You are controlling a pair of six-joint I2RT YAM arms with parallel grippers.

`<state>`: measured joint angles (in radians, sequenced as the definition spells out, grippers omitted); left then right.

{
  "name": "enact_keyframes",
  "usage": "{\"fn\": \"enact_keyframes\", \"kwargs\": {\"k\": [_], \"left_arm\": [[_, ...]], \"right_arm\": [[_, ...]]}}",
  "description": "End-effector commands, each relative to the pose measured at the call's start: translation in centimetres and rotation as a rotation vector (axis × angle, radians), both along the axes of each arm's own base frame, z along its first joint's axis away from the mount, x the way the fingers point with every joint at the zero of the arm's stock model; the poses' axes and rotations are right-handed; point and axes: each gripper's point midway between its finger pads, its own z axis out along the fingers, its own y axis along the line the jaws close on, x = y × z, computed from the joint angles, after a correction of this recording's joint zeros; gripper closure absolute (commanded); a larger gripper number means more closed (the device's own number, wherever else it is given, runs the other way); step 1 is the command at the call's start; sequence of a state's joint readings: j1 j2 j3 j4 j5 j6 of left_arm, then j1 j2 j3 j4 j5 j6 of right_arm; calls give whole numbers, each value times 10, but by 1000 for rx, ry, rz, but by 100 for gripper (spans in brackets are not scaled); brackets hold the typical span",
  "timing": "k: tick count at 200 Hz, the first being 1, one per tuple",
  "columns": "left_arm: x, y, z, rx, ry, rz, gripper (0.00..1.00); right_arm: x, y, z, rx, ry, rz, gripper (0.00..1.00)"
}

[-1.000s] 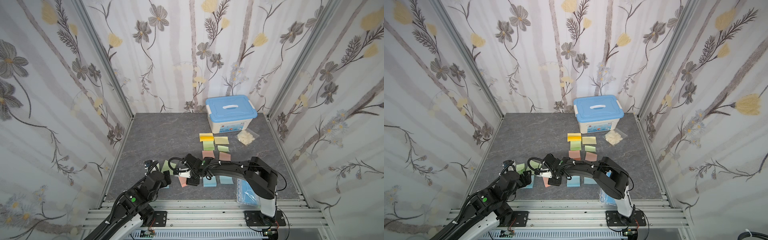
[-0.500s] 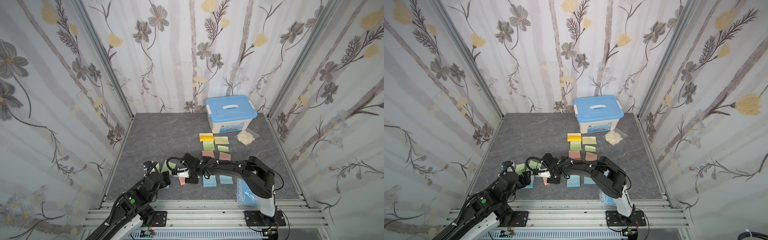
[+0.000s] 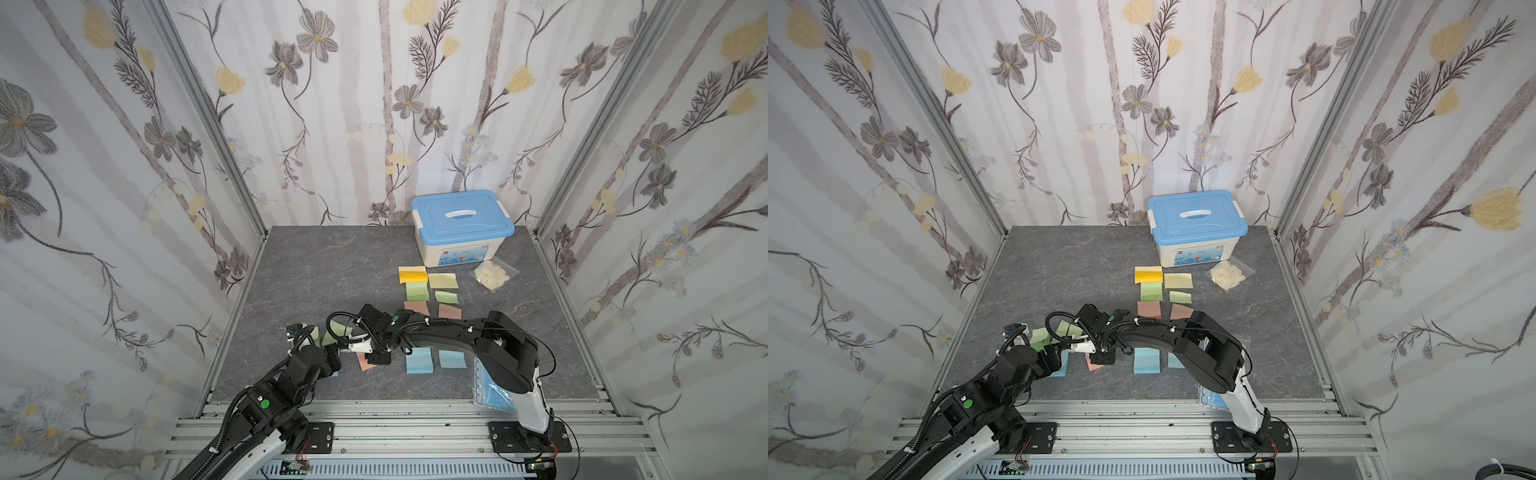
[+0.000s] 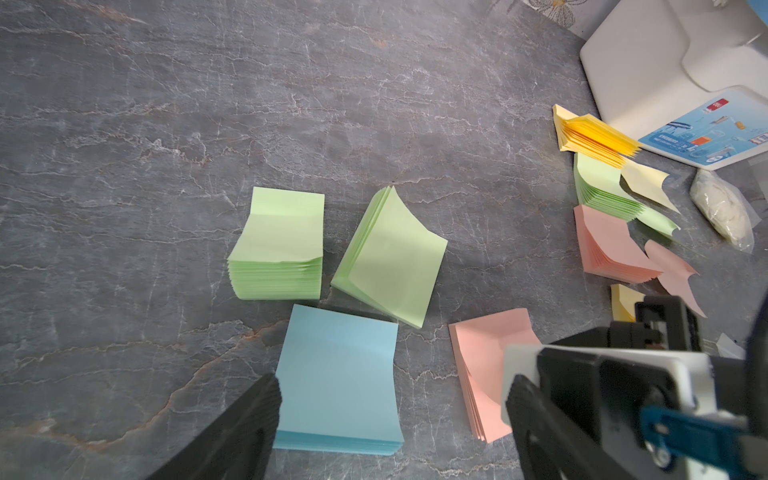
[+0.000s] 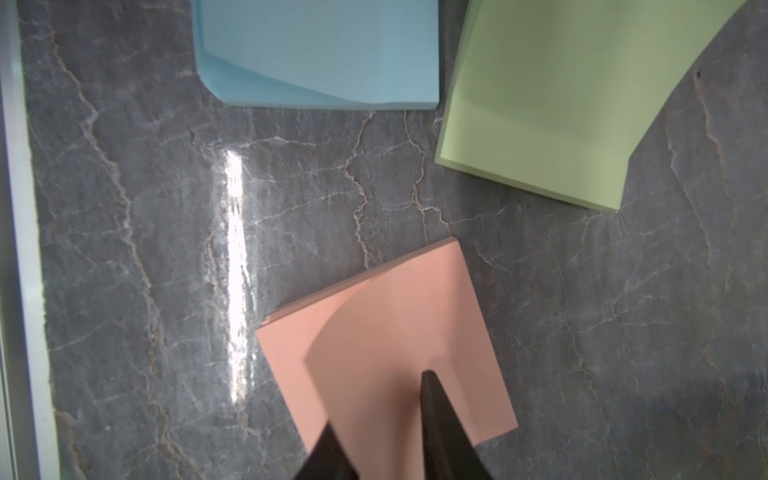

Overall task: Tear off pages from different memo pads
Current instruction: Pick up the memo pad from the center of the board, then tear off the paper from the memo pad.

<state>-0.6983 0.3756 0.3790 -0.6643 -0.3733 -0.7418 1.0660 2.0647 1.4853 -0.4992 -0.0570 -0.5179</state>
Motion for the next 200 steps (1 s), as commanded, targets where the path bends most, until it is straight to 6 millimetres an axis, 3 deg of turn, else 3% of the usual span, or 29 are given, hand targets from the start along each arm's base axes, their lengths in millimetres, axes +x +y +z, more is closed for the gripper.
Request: {"fn": "enact_keyframes", "kwargs": {"k": [1, 28, 58, 91, 129, 132, 139, 173, 188, 191, 200], "left_arm": [[0, 5, 0, 0, -5, 30, 12], [0, -10, -1, -40, -7, -43, 9], [3, -64, 11, -195, -55, -276, 3], [-1, -105, 37, -294, -121, -483, 0], [-10, -119, 62, -339, -206, -604, 0], [-11, -121, 63, -345, -210, -613, 0], [-14, -125, 65, -367, -217, -643, 0], [-33, -145, 85, -477, -277, -793, 4], [-36, -147, 91, -494, -295, -816, 9], [-36, -148, 92, -496, -299, -817, 11], [-36, -147, 94, -500, -306, -813, 19]], "right_arm": [[-3, 1, 3, 2, 11, 37, 100], [-2, 0, 45, 117, 47, 11, 100], [-8, -9, 100, 254, 61, 47, 100], [-15, -26, 131, 337, 80, 77, 100], [-39, -35, 163, 432, 165, 126, 100], [-43, -37, 176, 461, 158, 138, 100], [-49, -39, 183, 486, 176, 154, 100], [-75, -45, 207, 569, 259, 226, 100], [-81, -47, 216, 594, 275, 240, 100], [-71, -51, 216, 599, 269, 213, 100], [-67, -53, 219, 604, 265, 199, 100]]}}
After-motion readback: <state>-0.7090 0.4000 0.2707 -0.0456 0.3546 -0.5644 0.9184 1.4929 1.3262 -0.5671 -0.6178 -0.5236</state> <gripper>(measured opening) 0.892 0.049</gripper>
